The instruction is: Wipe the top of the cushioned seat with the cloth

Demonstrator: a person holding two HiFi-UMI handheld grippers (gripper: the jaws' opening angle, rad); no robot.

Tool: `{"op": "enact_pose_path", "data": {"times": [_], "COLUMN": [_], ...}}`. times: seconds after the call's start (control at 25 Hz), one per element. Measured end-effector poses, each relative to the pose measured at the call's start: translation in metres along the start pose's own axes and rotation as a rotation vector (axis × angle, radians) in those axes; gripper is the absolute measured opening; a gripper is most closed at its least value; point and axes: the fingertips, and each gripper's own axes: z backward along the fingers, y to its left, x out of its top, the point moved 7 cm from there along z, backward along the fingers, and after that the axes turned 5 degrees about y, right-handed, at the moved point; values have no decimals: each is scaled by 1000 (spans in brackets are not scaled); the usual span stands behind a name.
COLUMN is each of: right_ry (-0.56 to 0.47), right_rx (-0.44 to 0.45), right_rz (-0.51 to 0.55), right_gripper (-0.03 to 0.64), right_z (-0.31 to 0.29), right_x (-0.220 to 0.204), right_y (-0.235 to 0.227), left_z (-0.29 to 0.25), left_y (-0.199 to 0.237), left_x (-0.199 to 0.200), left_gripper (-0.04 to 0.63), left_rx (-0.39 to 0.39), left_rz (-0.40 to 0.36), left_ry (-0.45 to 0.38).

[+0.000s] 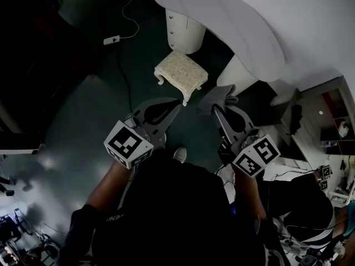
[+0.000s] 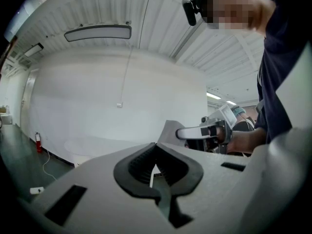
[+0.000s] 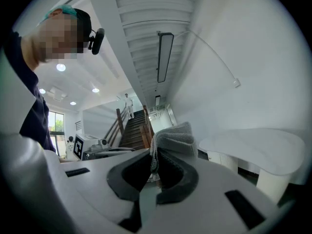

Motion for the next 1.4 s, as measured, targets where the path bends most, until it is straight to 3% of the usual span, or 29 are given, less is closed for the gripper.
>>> {"op": "enact_pose_path", "data": {"times": [0.48, 1.24, 1.4], "right_ry": [45, 235, 262], "right_rx": [-36, -127, -136], "right_rz": [-41, -147, -162], "right_gripper": [34, 34, 34], "right_z": [-55, -297, -334], "right_x": [0, 13, 6], "right_y": [-62, -222, -247], "left_z": [-50, -159, -176], "left_y": [71, 358, 399], "left_x": [-5, -38, -47], "left_gripper": [8, 8, 8], "left_rx": [-37, -90, -90], "left_rz": [32, 163, 177], "left_ry": [16, 127, 143]}}
